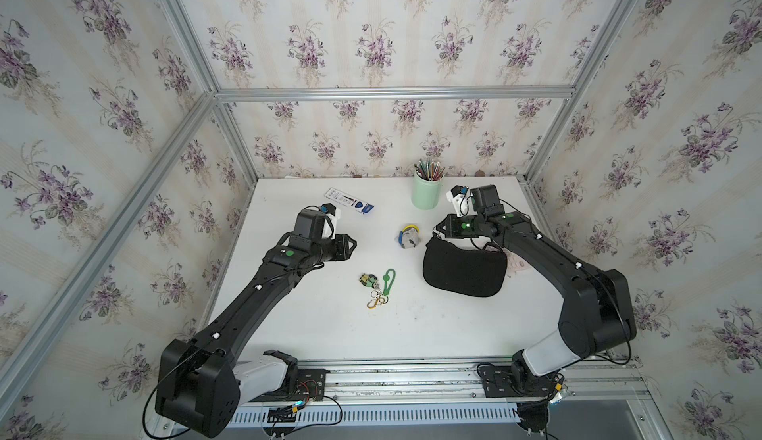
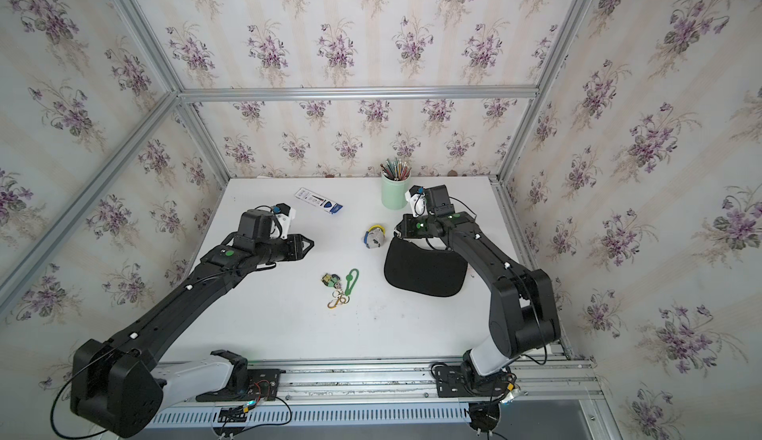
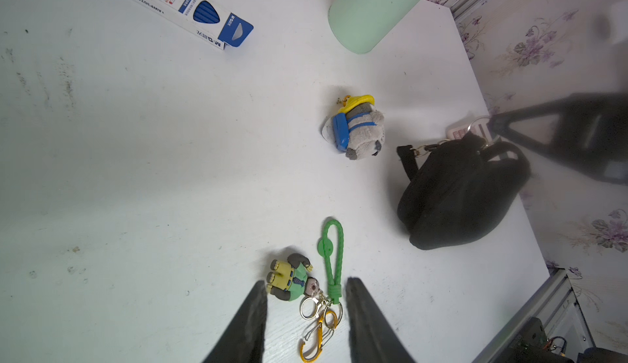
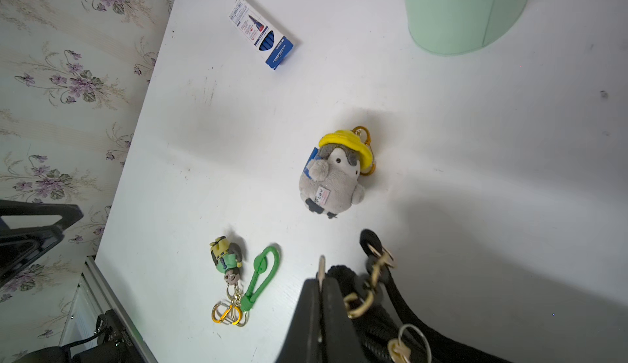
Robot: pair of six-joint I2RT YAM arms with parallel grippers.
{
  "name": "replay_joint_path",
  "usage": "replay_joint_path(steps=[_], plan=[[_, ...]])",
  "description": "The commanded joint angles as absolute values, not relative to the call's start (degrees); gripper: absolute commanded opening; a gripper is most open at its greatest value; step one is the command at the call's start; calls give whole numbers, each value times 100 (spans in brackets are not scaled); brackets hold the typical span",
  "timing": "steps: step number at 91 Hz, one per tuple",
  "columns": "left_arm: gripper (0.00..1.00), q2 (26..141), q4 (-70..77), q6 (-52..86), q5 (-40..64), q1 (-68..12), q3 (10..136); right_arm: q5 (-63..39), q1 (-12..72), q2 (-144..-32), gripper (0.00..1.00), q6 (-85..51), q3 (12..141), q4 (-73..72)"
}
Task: Remove the decoration from the bag
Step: Place the bag at the center of the board.
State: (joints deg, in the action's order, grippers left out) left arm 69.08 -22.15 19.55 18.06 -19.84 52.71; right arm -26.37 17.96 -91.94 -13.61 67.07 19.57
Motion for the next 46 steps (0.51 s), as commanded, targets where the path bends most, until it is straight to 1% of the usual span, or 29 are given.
replay_joint_path(steps=[1,26,31,40,46], plan=[[41,6851,-2233,1872,1728,-1977,5220,-2990,1847,-9396,0,-1577,6661,1348],[41,6672,-2206,1933,1453,-1969,5171,-3197,2080,-9582,0,-2032,6204,782],[41,6614,-2202,1919,1370,-1971,5192,-3219,2083,-9509,10,-2076,6141,729],[41,6493,-2272,1818,1175,-1969,5292,-3101,2083,-9273,34,-2040,6207,812],[41,6414,-2344,1756,958,-1960,5389,-3010,2078,-9073,45,-1971,6315,916]])
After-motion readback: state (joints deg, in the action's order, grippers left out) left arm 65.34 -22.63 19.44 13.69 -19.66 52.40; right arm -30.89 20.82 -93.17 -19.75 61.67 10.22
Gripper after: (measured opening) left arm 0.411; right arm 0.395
